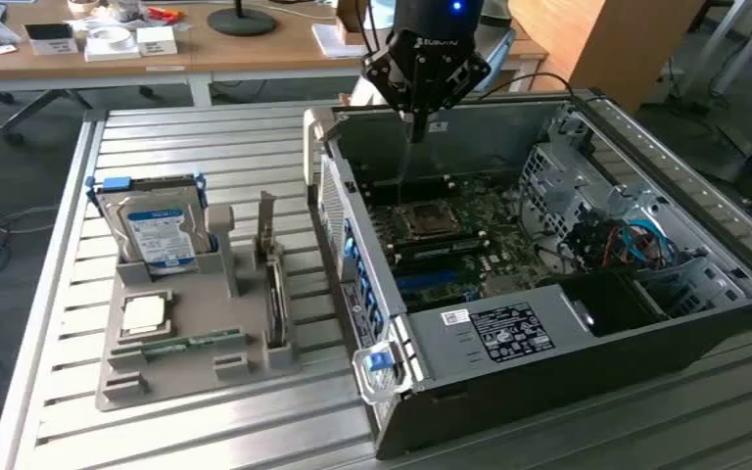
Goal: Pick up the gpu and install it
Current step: 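Reach for the gpu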
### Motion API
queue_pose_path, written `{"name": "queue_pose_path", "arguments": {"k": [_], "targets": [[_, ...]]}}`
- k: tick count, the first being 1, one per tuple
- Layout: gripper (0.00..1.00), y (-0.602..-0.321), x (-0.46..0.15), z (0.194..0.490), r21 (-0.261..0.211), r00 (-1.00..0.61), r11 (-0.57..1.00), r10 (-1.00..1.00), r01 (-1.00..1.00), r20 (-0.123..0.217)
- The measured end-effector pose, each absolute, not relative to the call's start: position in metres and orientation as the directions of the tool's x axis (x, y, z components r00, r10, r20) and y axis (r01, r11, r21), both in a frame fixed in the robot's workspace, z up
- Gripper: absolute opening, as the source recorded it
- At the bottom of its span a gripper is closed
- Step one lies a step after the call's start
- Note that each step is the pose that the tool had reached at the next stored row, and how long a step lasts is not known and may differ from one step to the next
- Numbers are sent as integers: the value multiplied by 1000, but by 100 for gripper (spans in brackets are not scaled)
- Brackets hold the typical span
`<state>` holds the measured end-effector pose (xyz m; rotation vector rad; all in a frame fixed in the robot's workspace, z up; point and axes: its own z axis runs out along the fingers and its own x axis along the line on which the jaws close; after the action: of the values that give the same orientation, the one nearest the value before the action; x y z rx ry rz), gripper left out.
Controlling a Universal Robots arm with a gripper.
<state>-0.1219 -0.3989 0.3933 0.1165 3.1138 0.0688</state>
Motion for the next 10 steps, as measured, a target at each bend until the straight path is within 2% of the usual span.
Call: {"name": "queue_pose_path", "arguments": {"k": [10], "targets": [[11,-399,-124,393,45,-997,996,75,74,-23]]}}
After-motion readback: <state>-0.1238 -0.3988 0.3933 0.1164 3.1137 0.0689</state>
